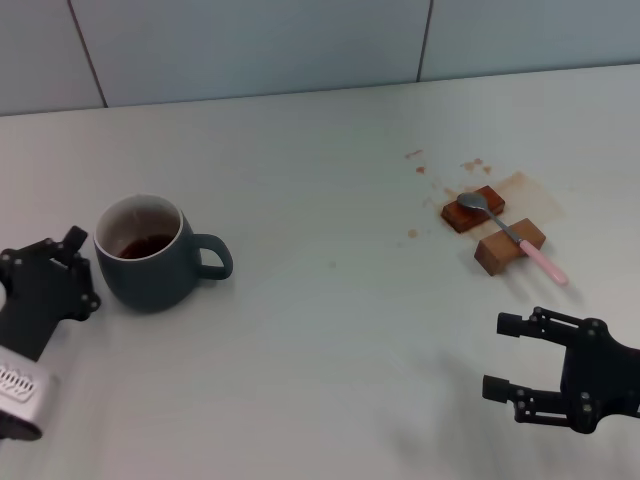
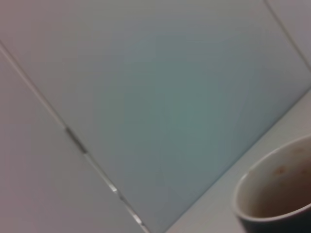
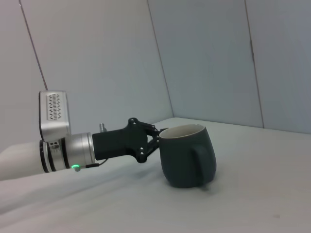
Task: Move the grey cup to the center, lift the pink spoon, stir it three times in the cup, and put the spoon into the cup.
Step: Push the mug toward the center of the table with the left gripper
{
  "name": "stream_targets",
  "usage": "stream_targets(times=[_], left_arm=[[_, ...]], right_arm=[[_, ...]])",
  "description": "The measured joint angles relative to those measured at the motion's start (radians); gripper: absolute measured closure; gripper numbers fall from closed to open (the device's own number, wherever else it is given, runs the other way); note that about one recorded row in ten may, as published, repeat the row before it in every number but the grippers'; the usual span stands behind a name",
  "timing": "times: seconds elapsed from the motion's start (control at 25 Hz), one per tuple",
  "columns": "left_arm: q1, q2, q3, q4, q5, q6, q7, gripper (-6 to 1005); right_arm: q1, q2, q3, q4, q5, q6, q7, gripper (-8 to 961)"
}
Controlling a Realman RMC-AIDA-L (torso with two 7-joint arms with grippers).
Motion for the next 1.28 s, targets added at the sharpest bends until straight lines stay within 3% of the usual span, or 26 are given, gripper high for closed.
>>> stream_targets(times=[0.36, 0.64, 0.92, 1.28], left_arm=[[-0.045, -0.001, 0.008, -0.029, 0.003, -0.064, 0.004, 1000], [-0.09, -0.002, 0.001, -0.103, 0.093, -0.066, 0.005, 1000], [-0.137, -0.001, -0.012, -0.164, 0.097, -0.101, 0.005, 1001], [-0.203, -0.001, -0.133, -0.29, 0.106, -0.227, -0.001, 1001]], right_arm=[[-0.007, 0.0, 0.001, -0.003, 0.002, -0.006, 0.0, 145], [-0.001, 0.0, -0.004, -0.003, 0.003, -0.007, 0.0, 146], [0.003, 0.0, -0.006, -0.004, 0.003, -0.008, -0.001, 147], [0.004, 0.0, -0.001, -0.001, 0.003, -0.014, -0.002, 145]])
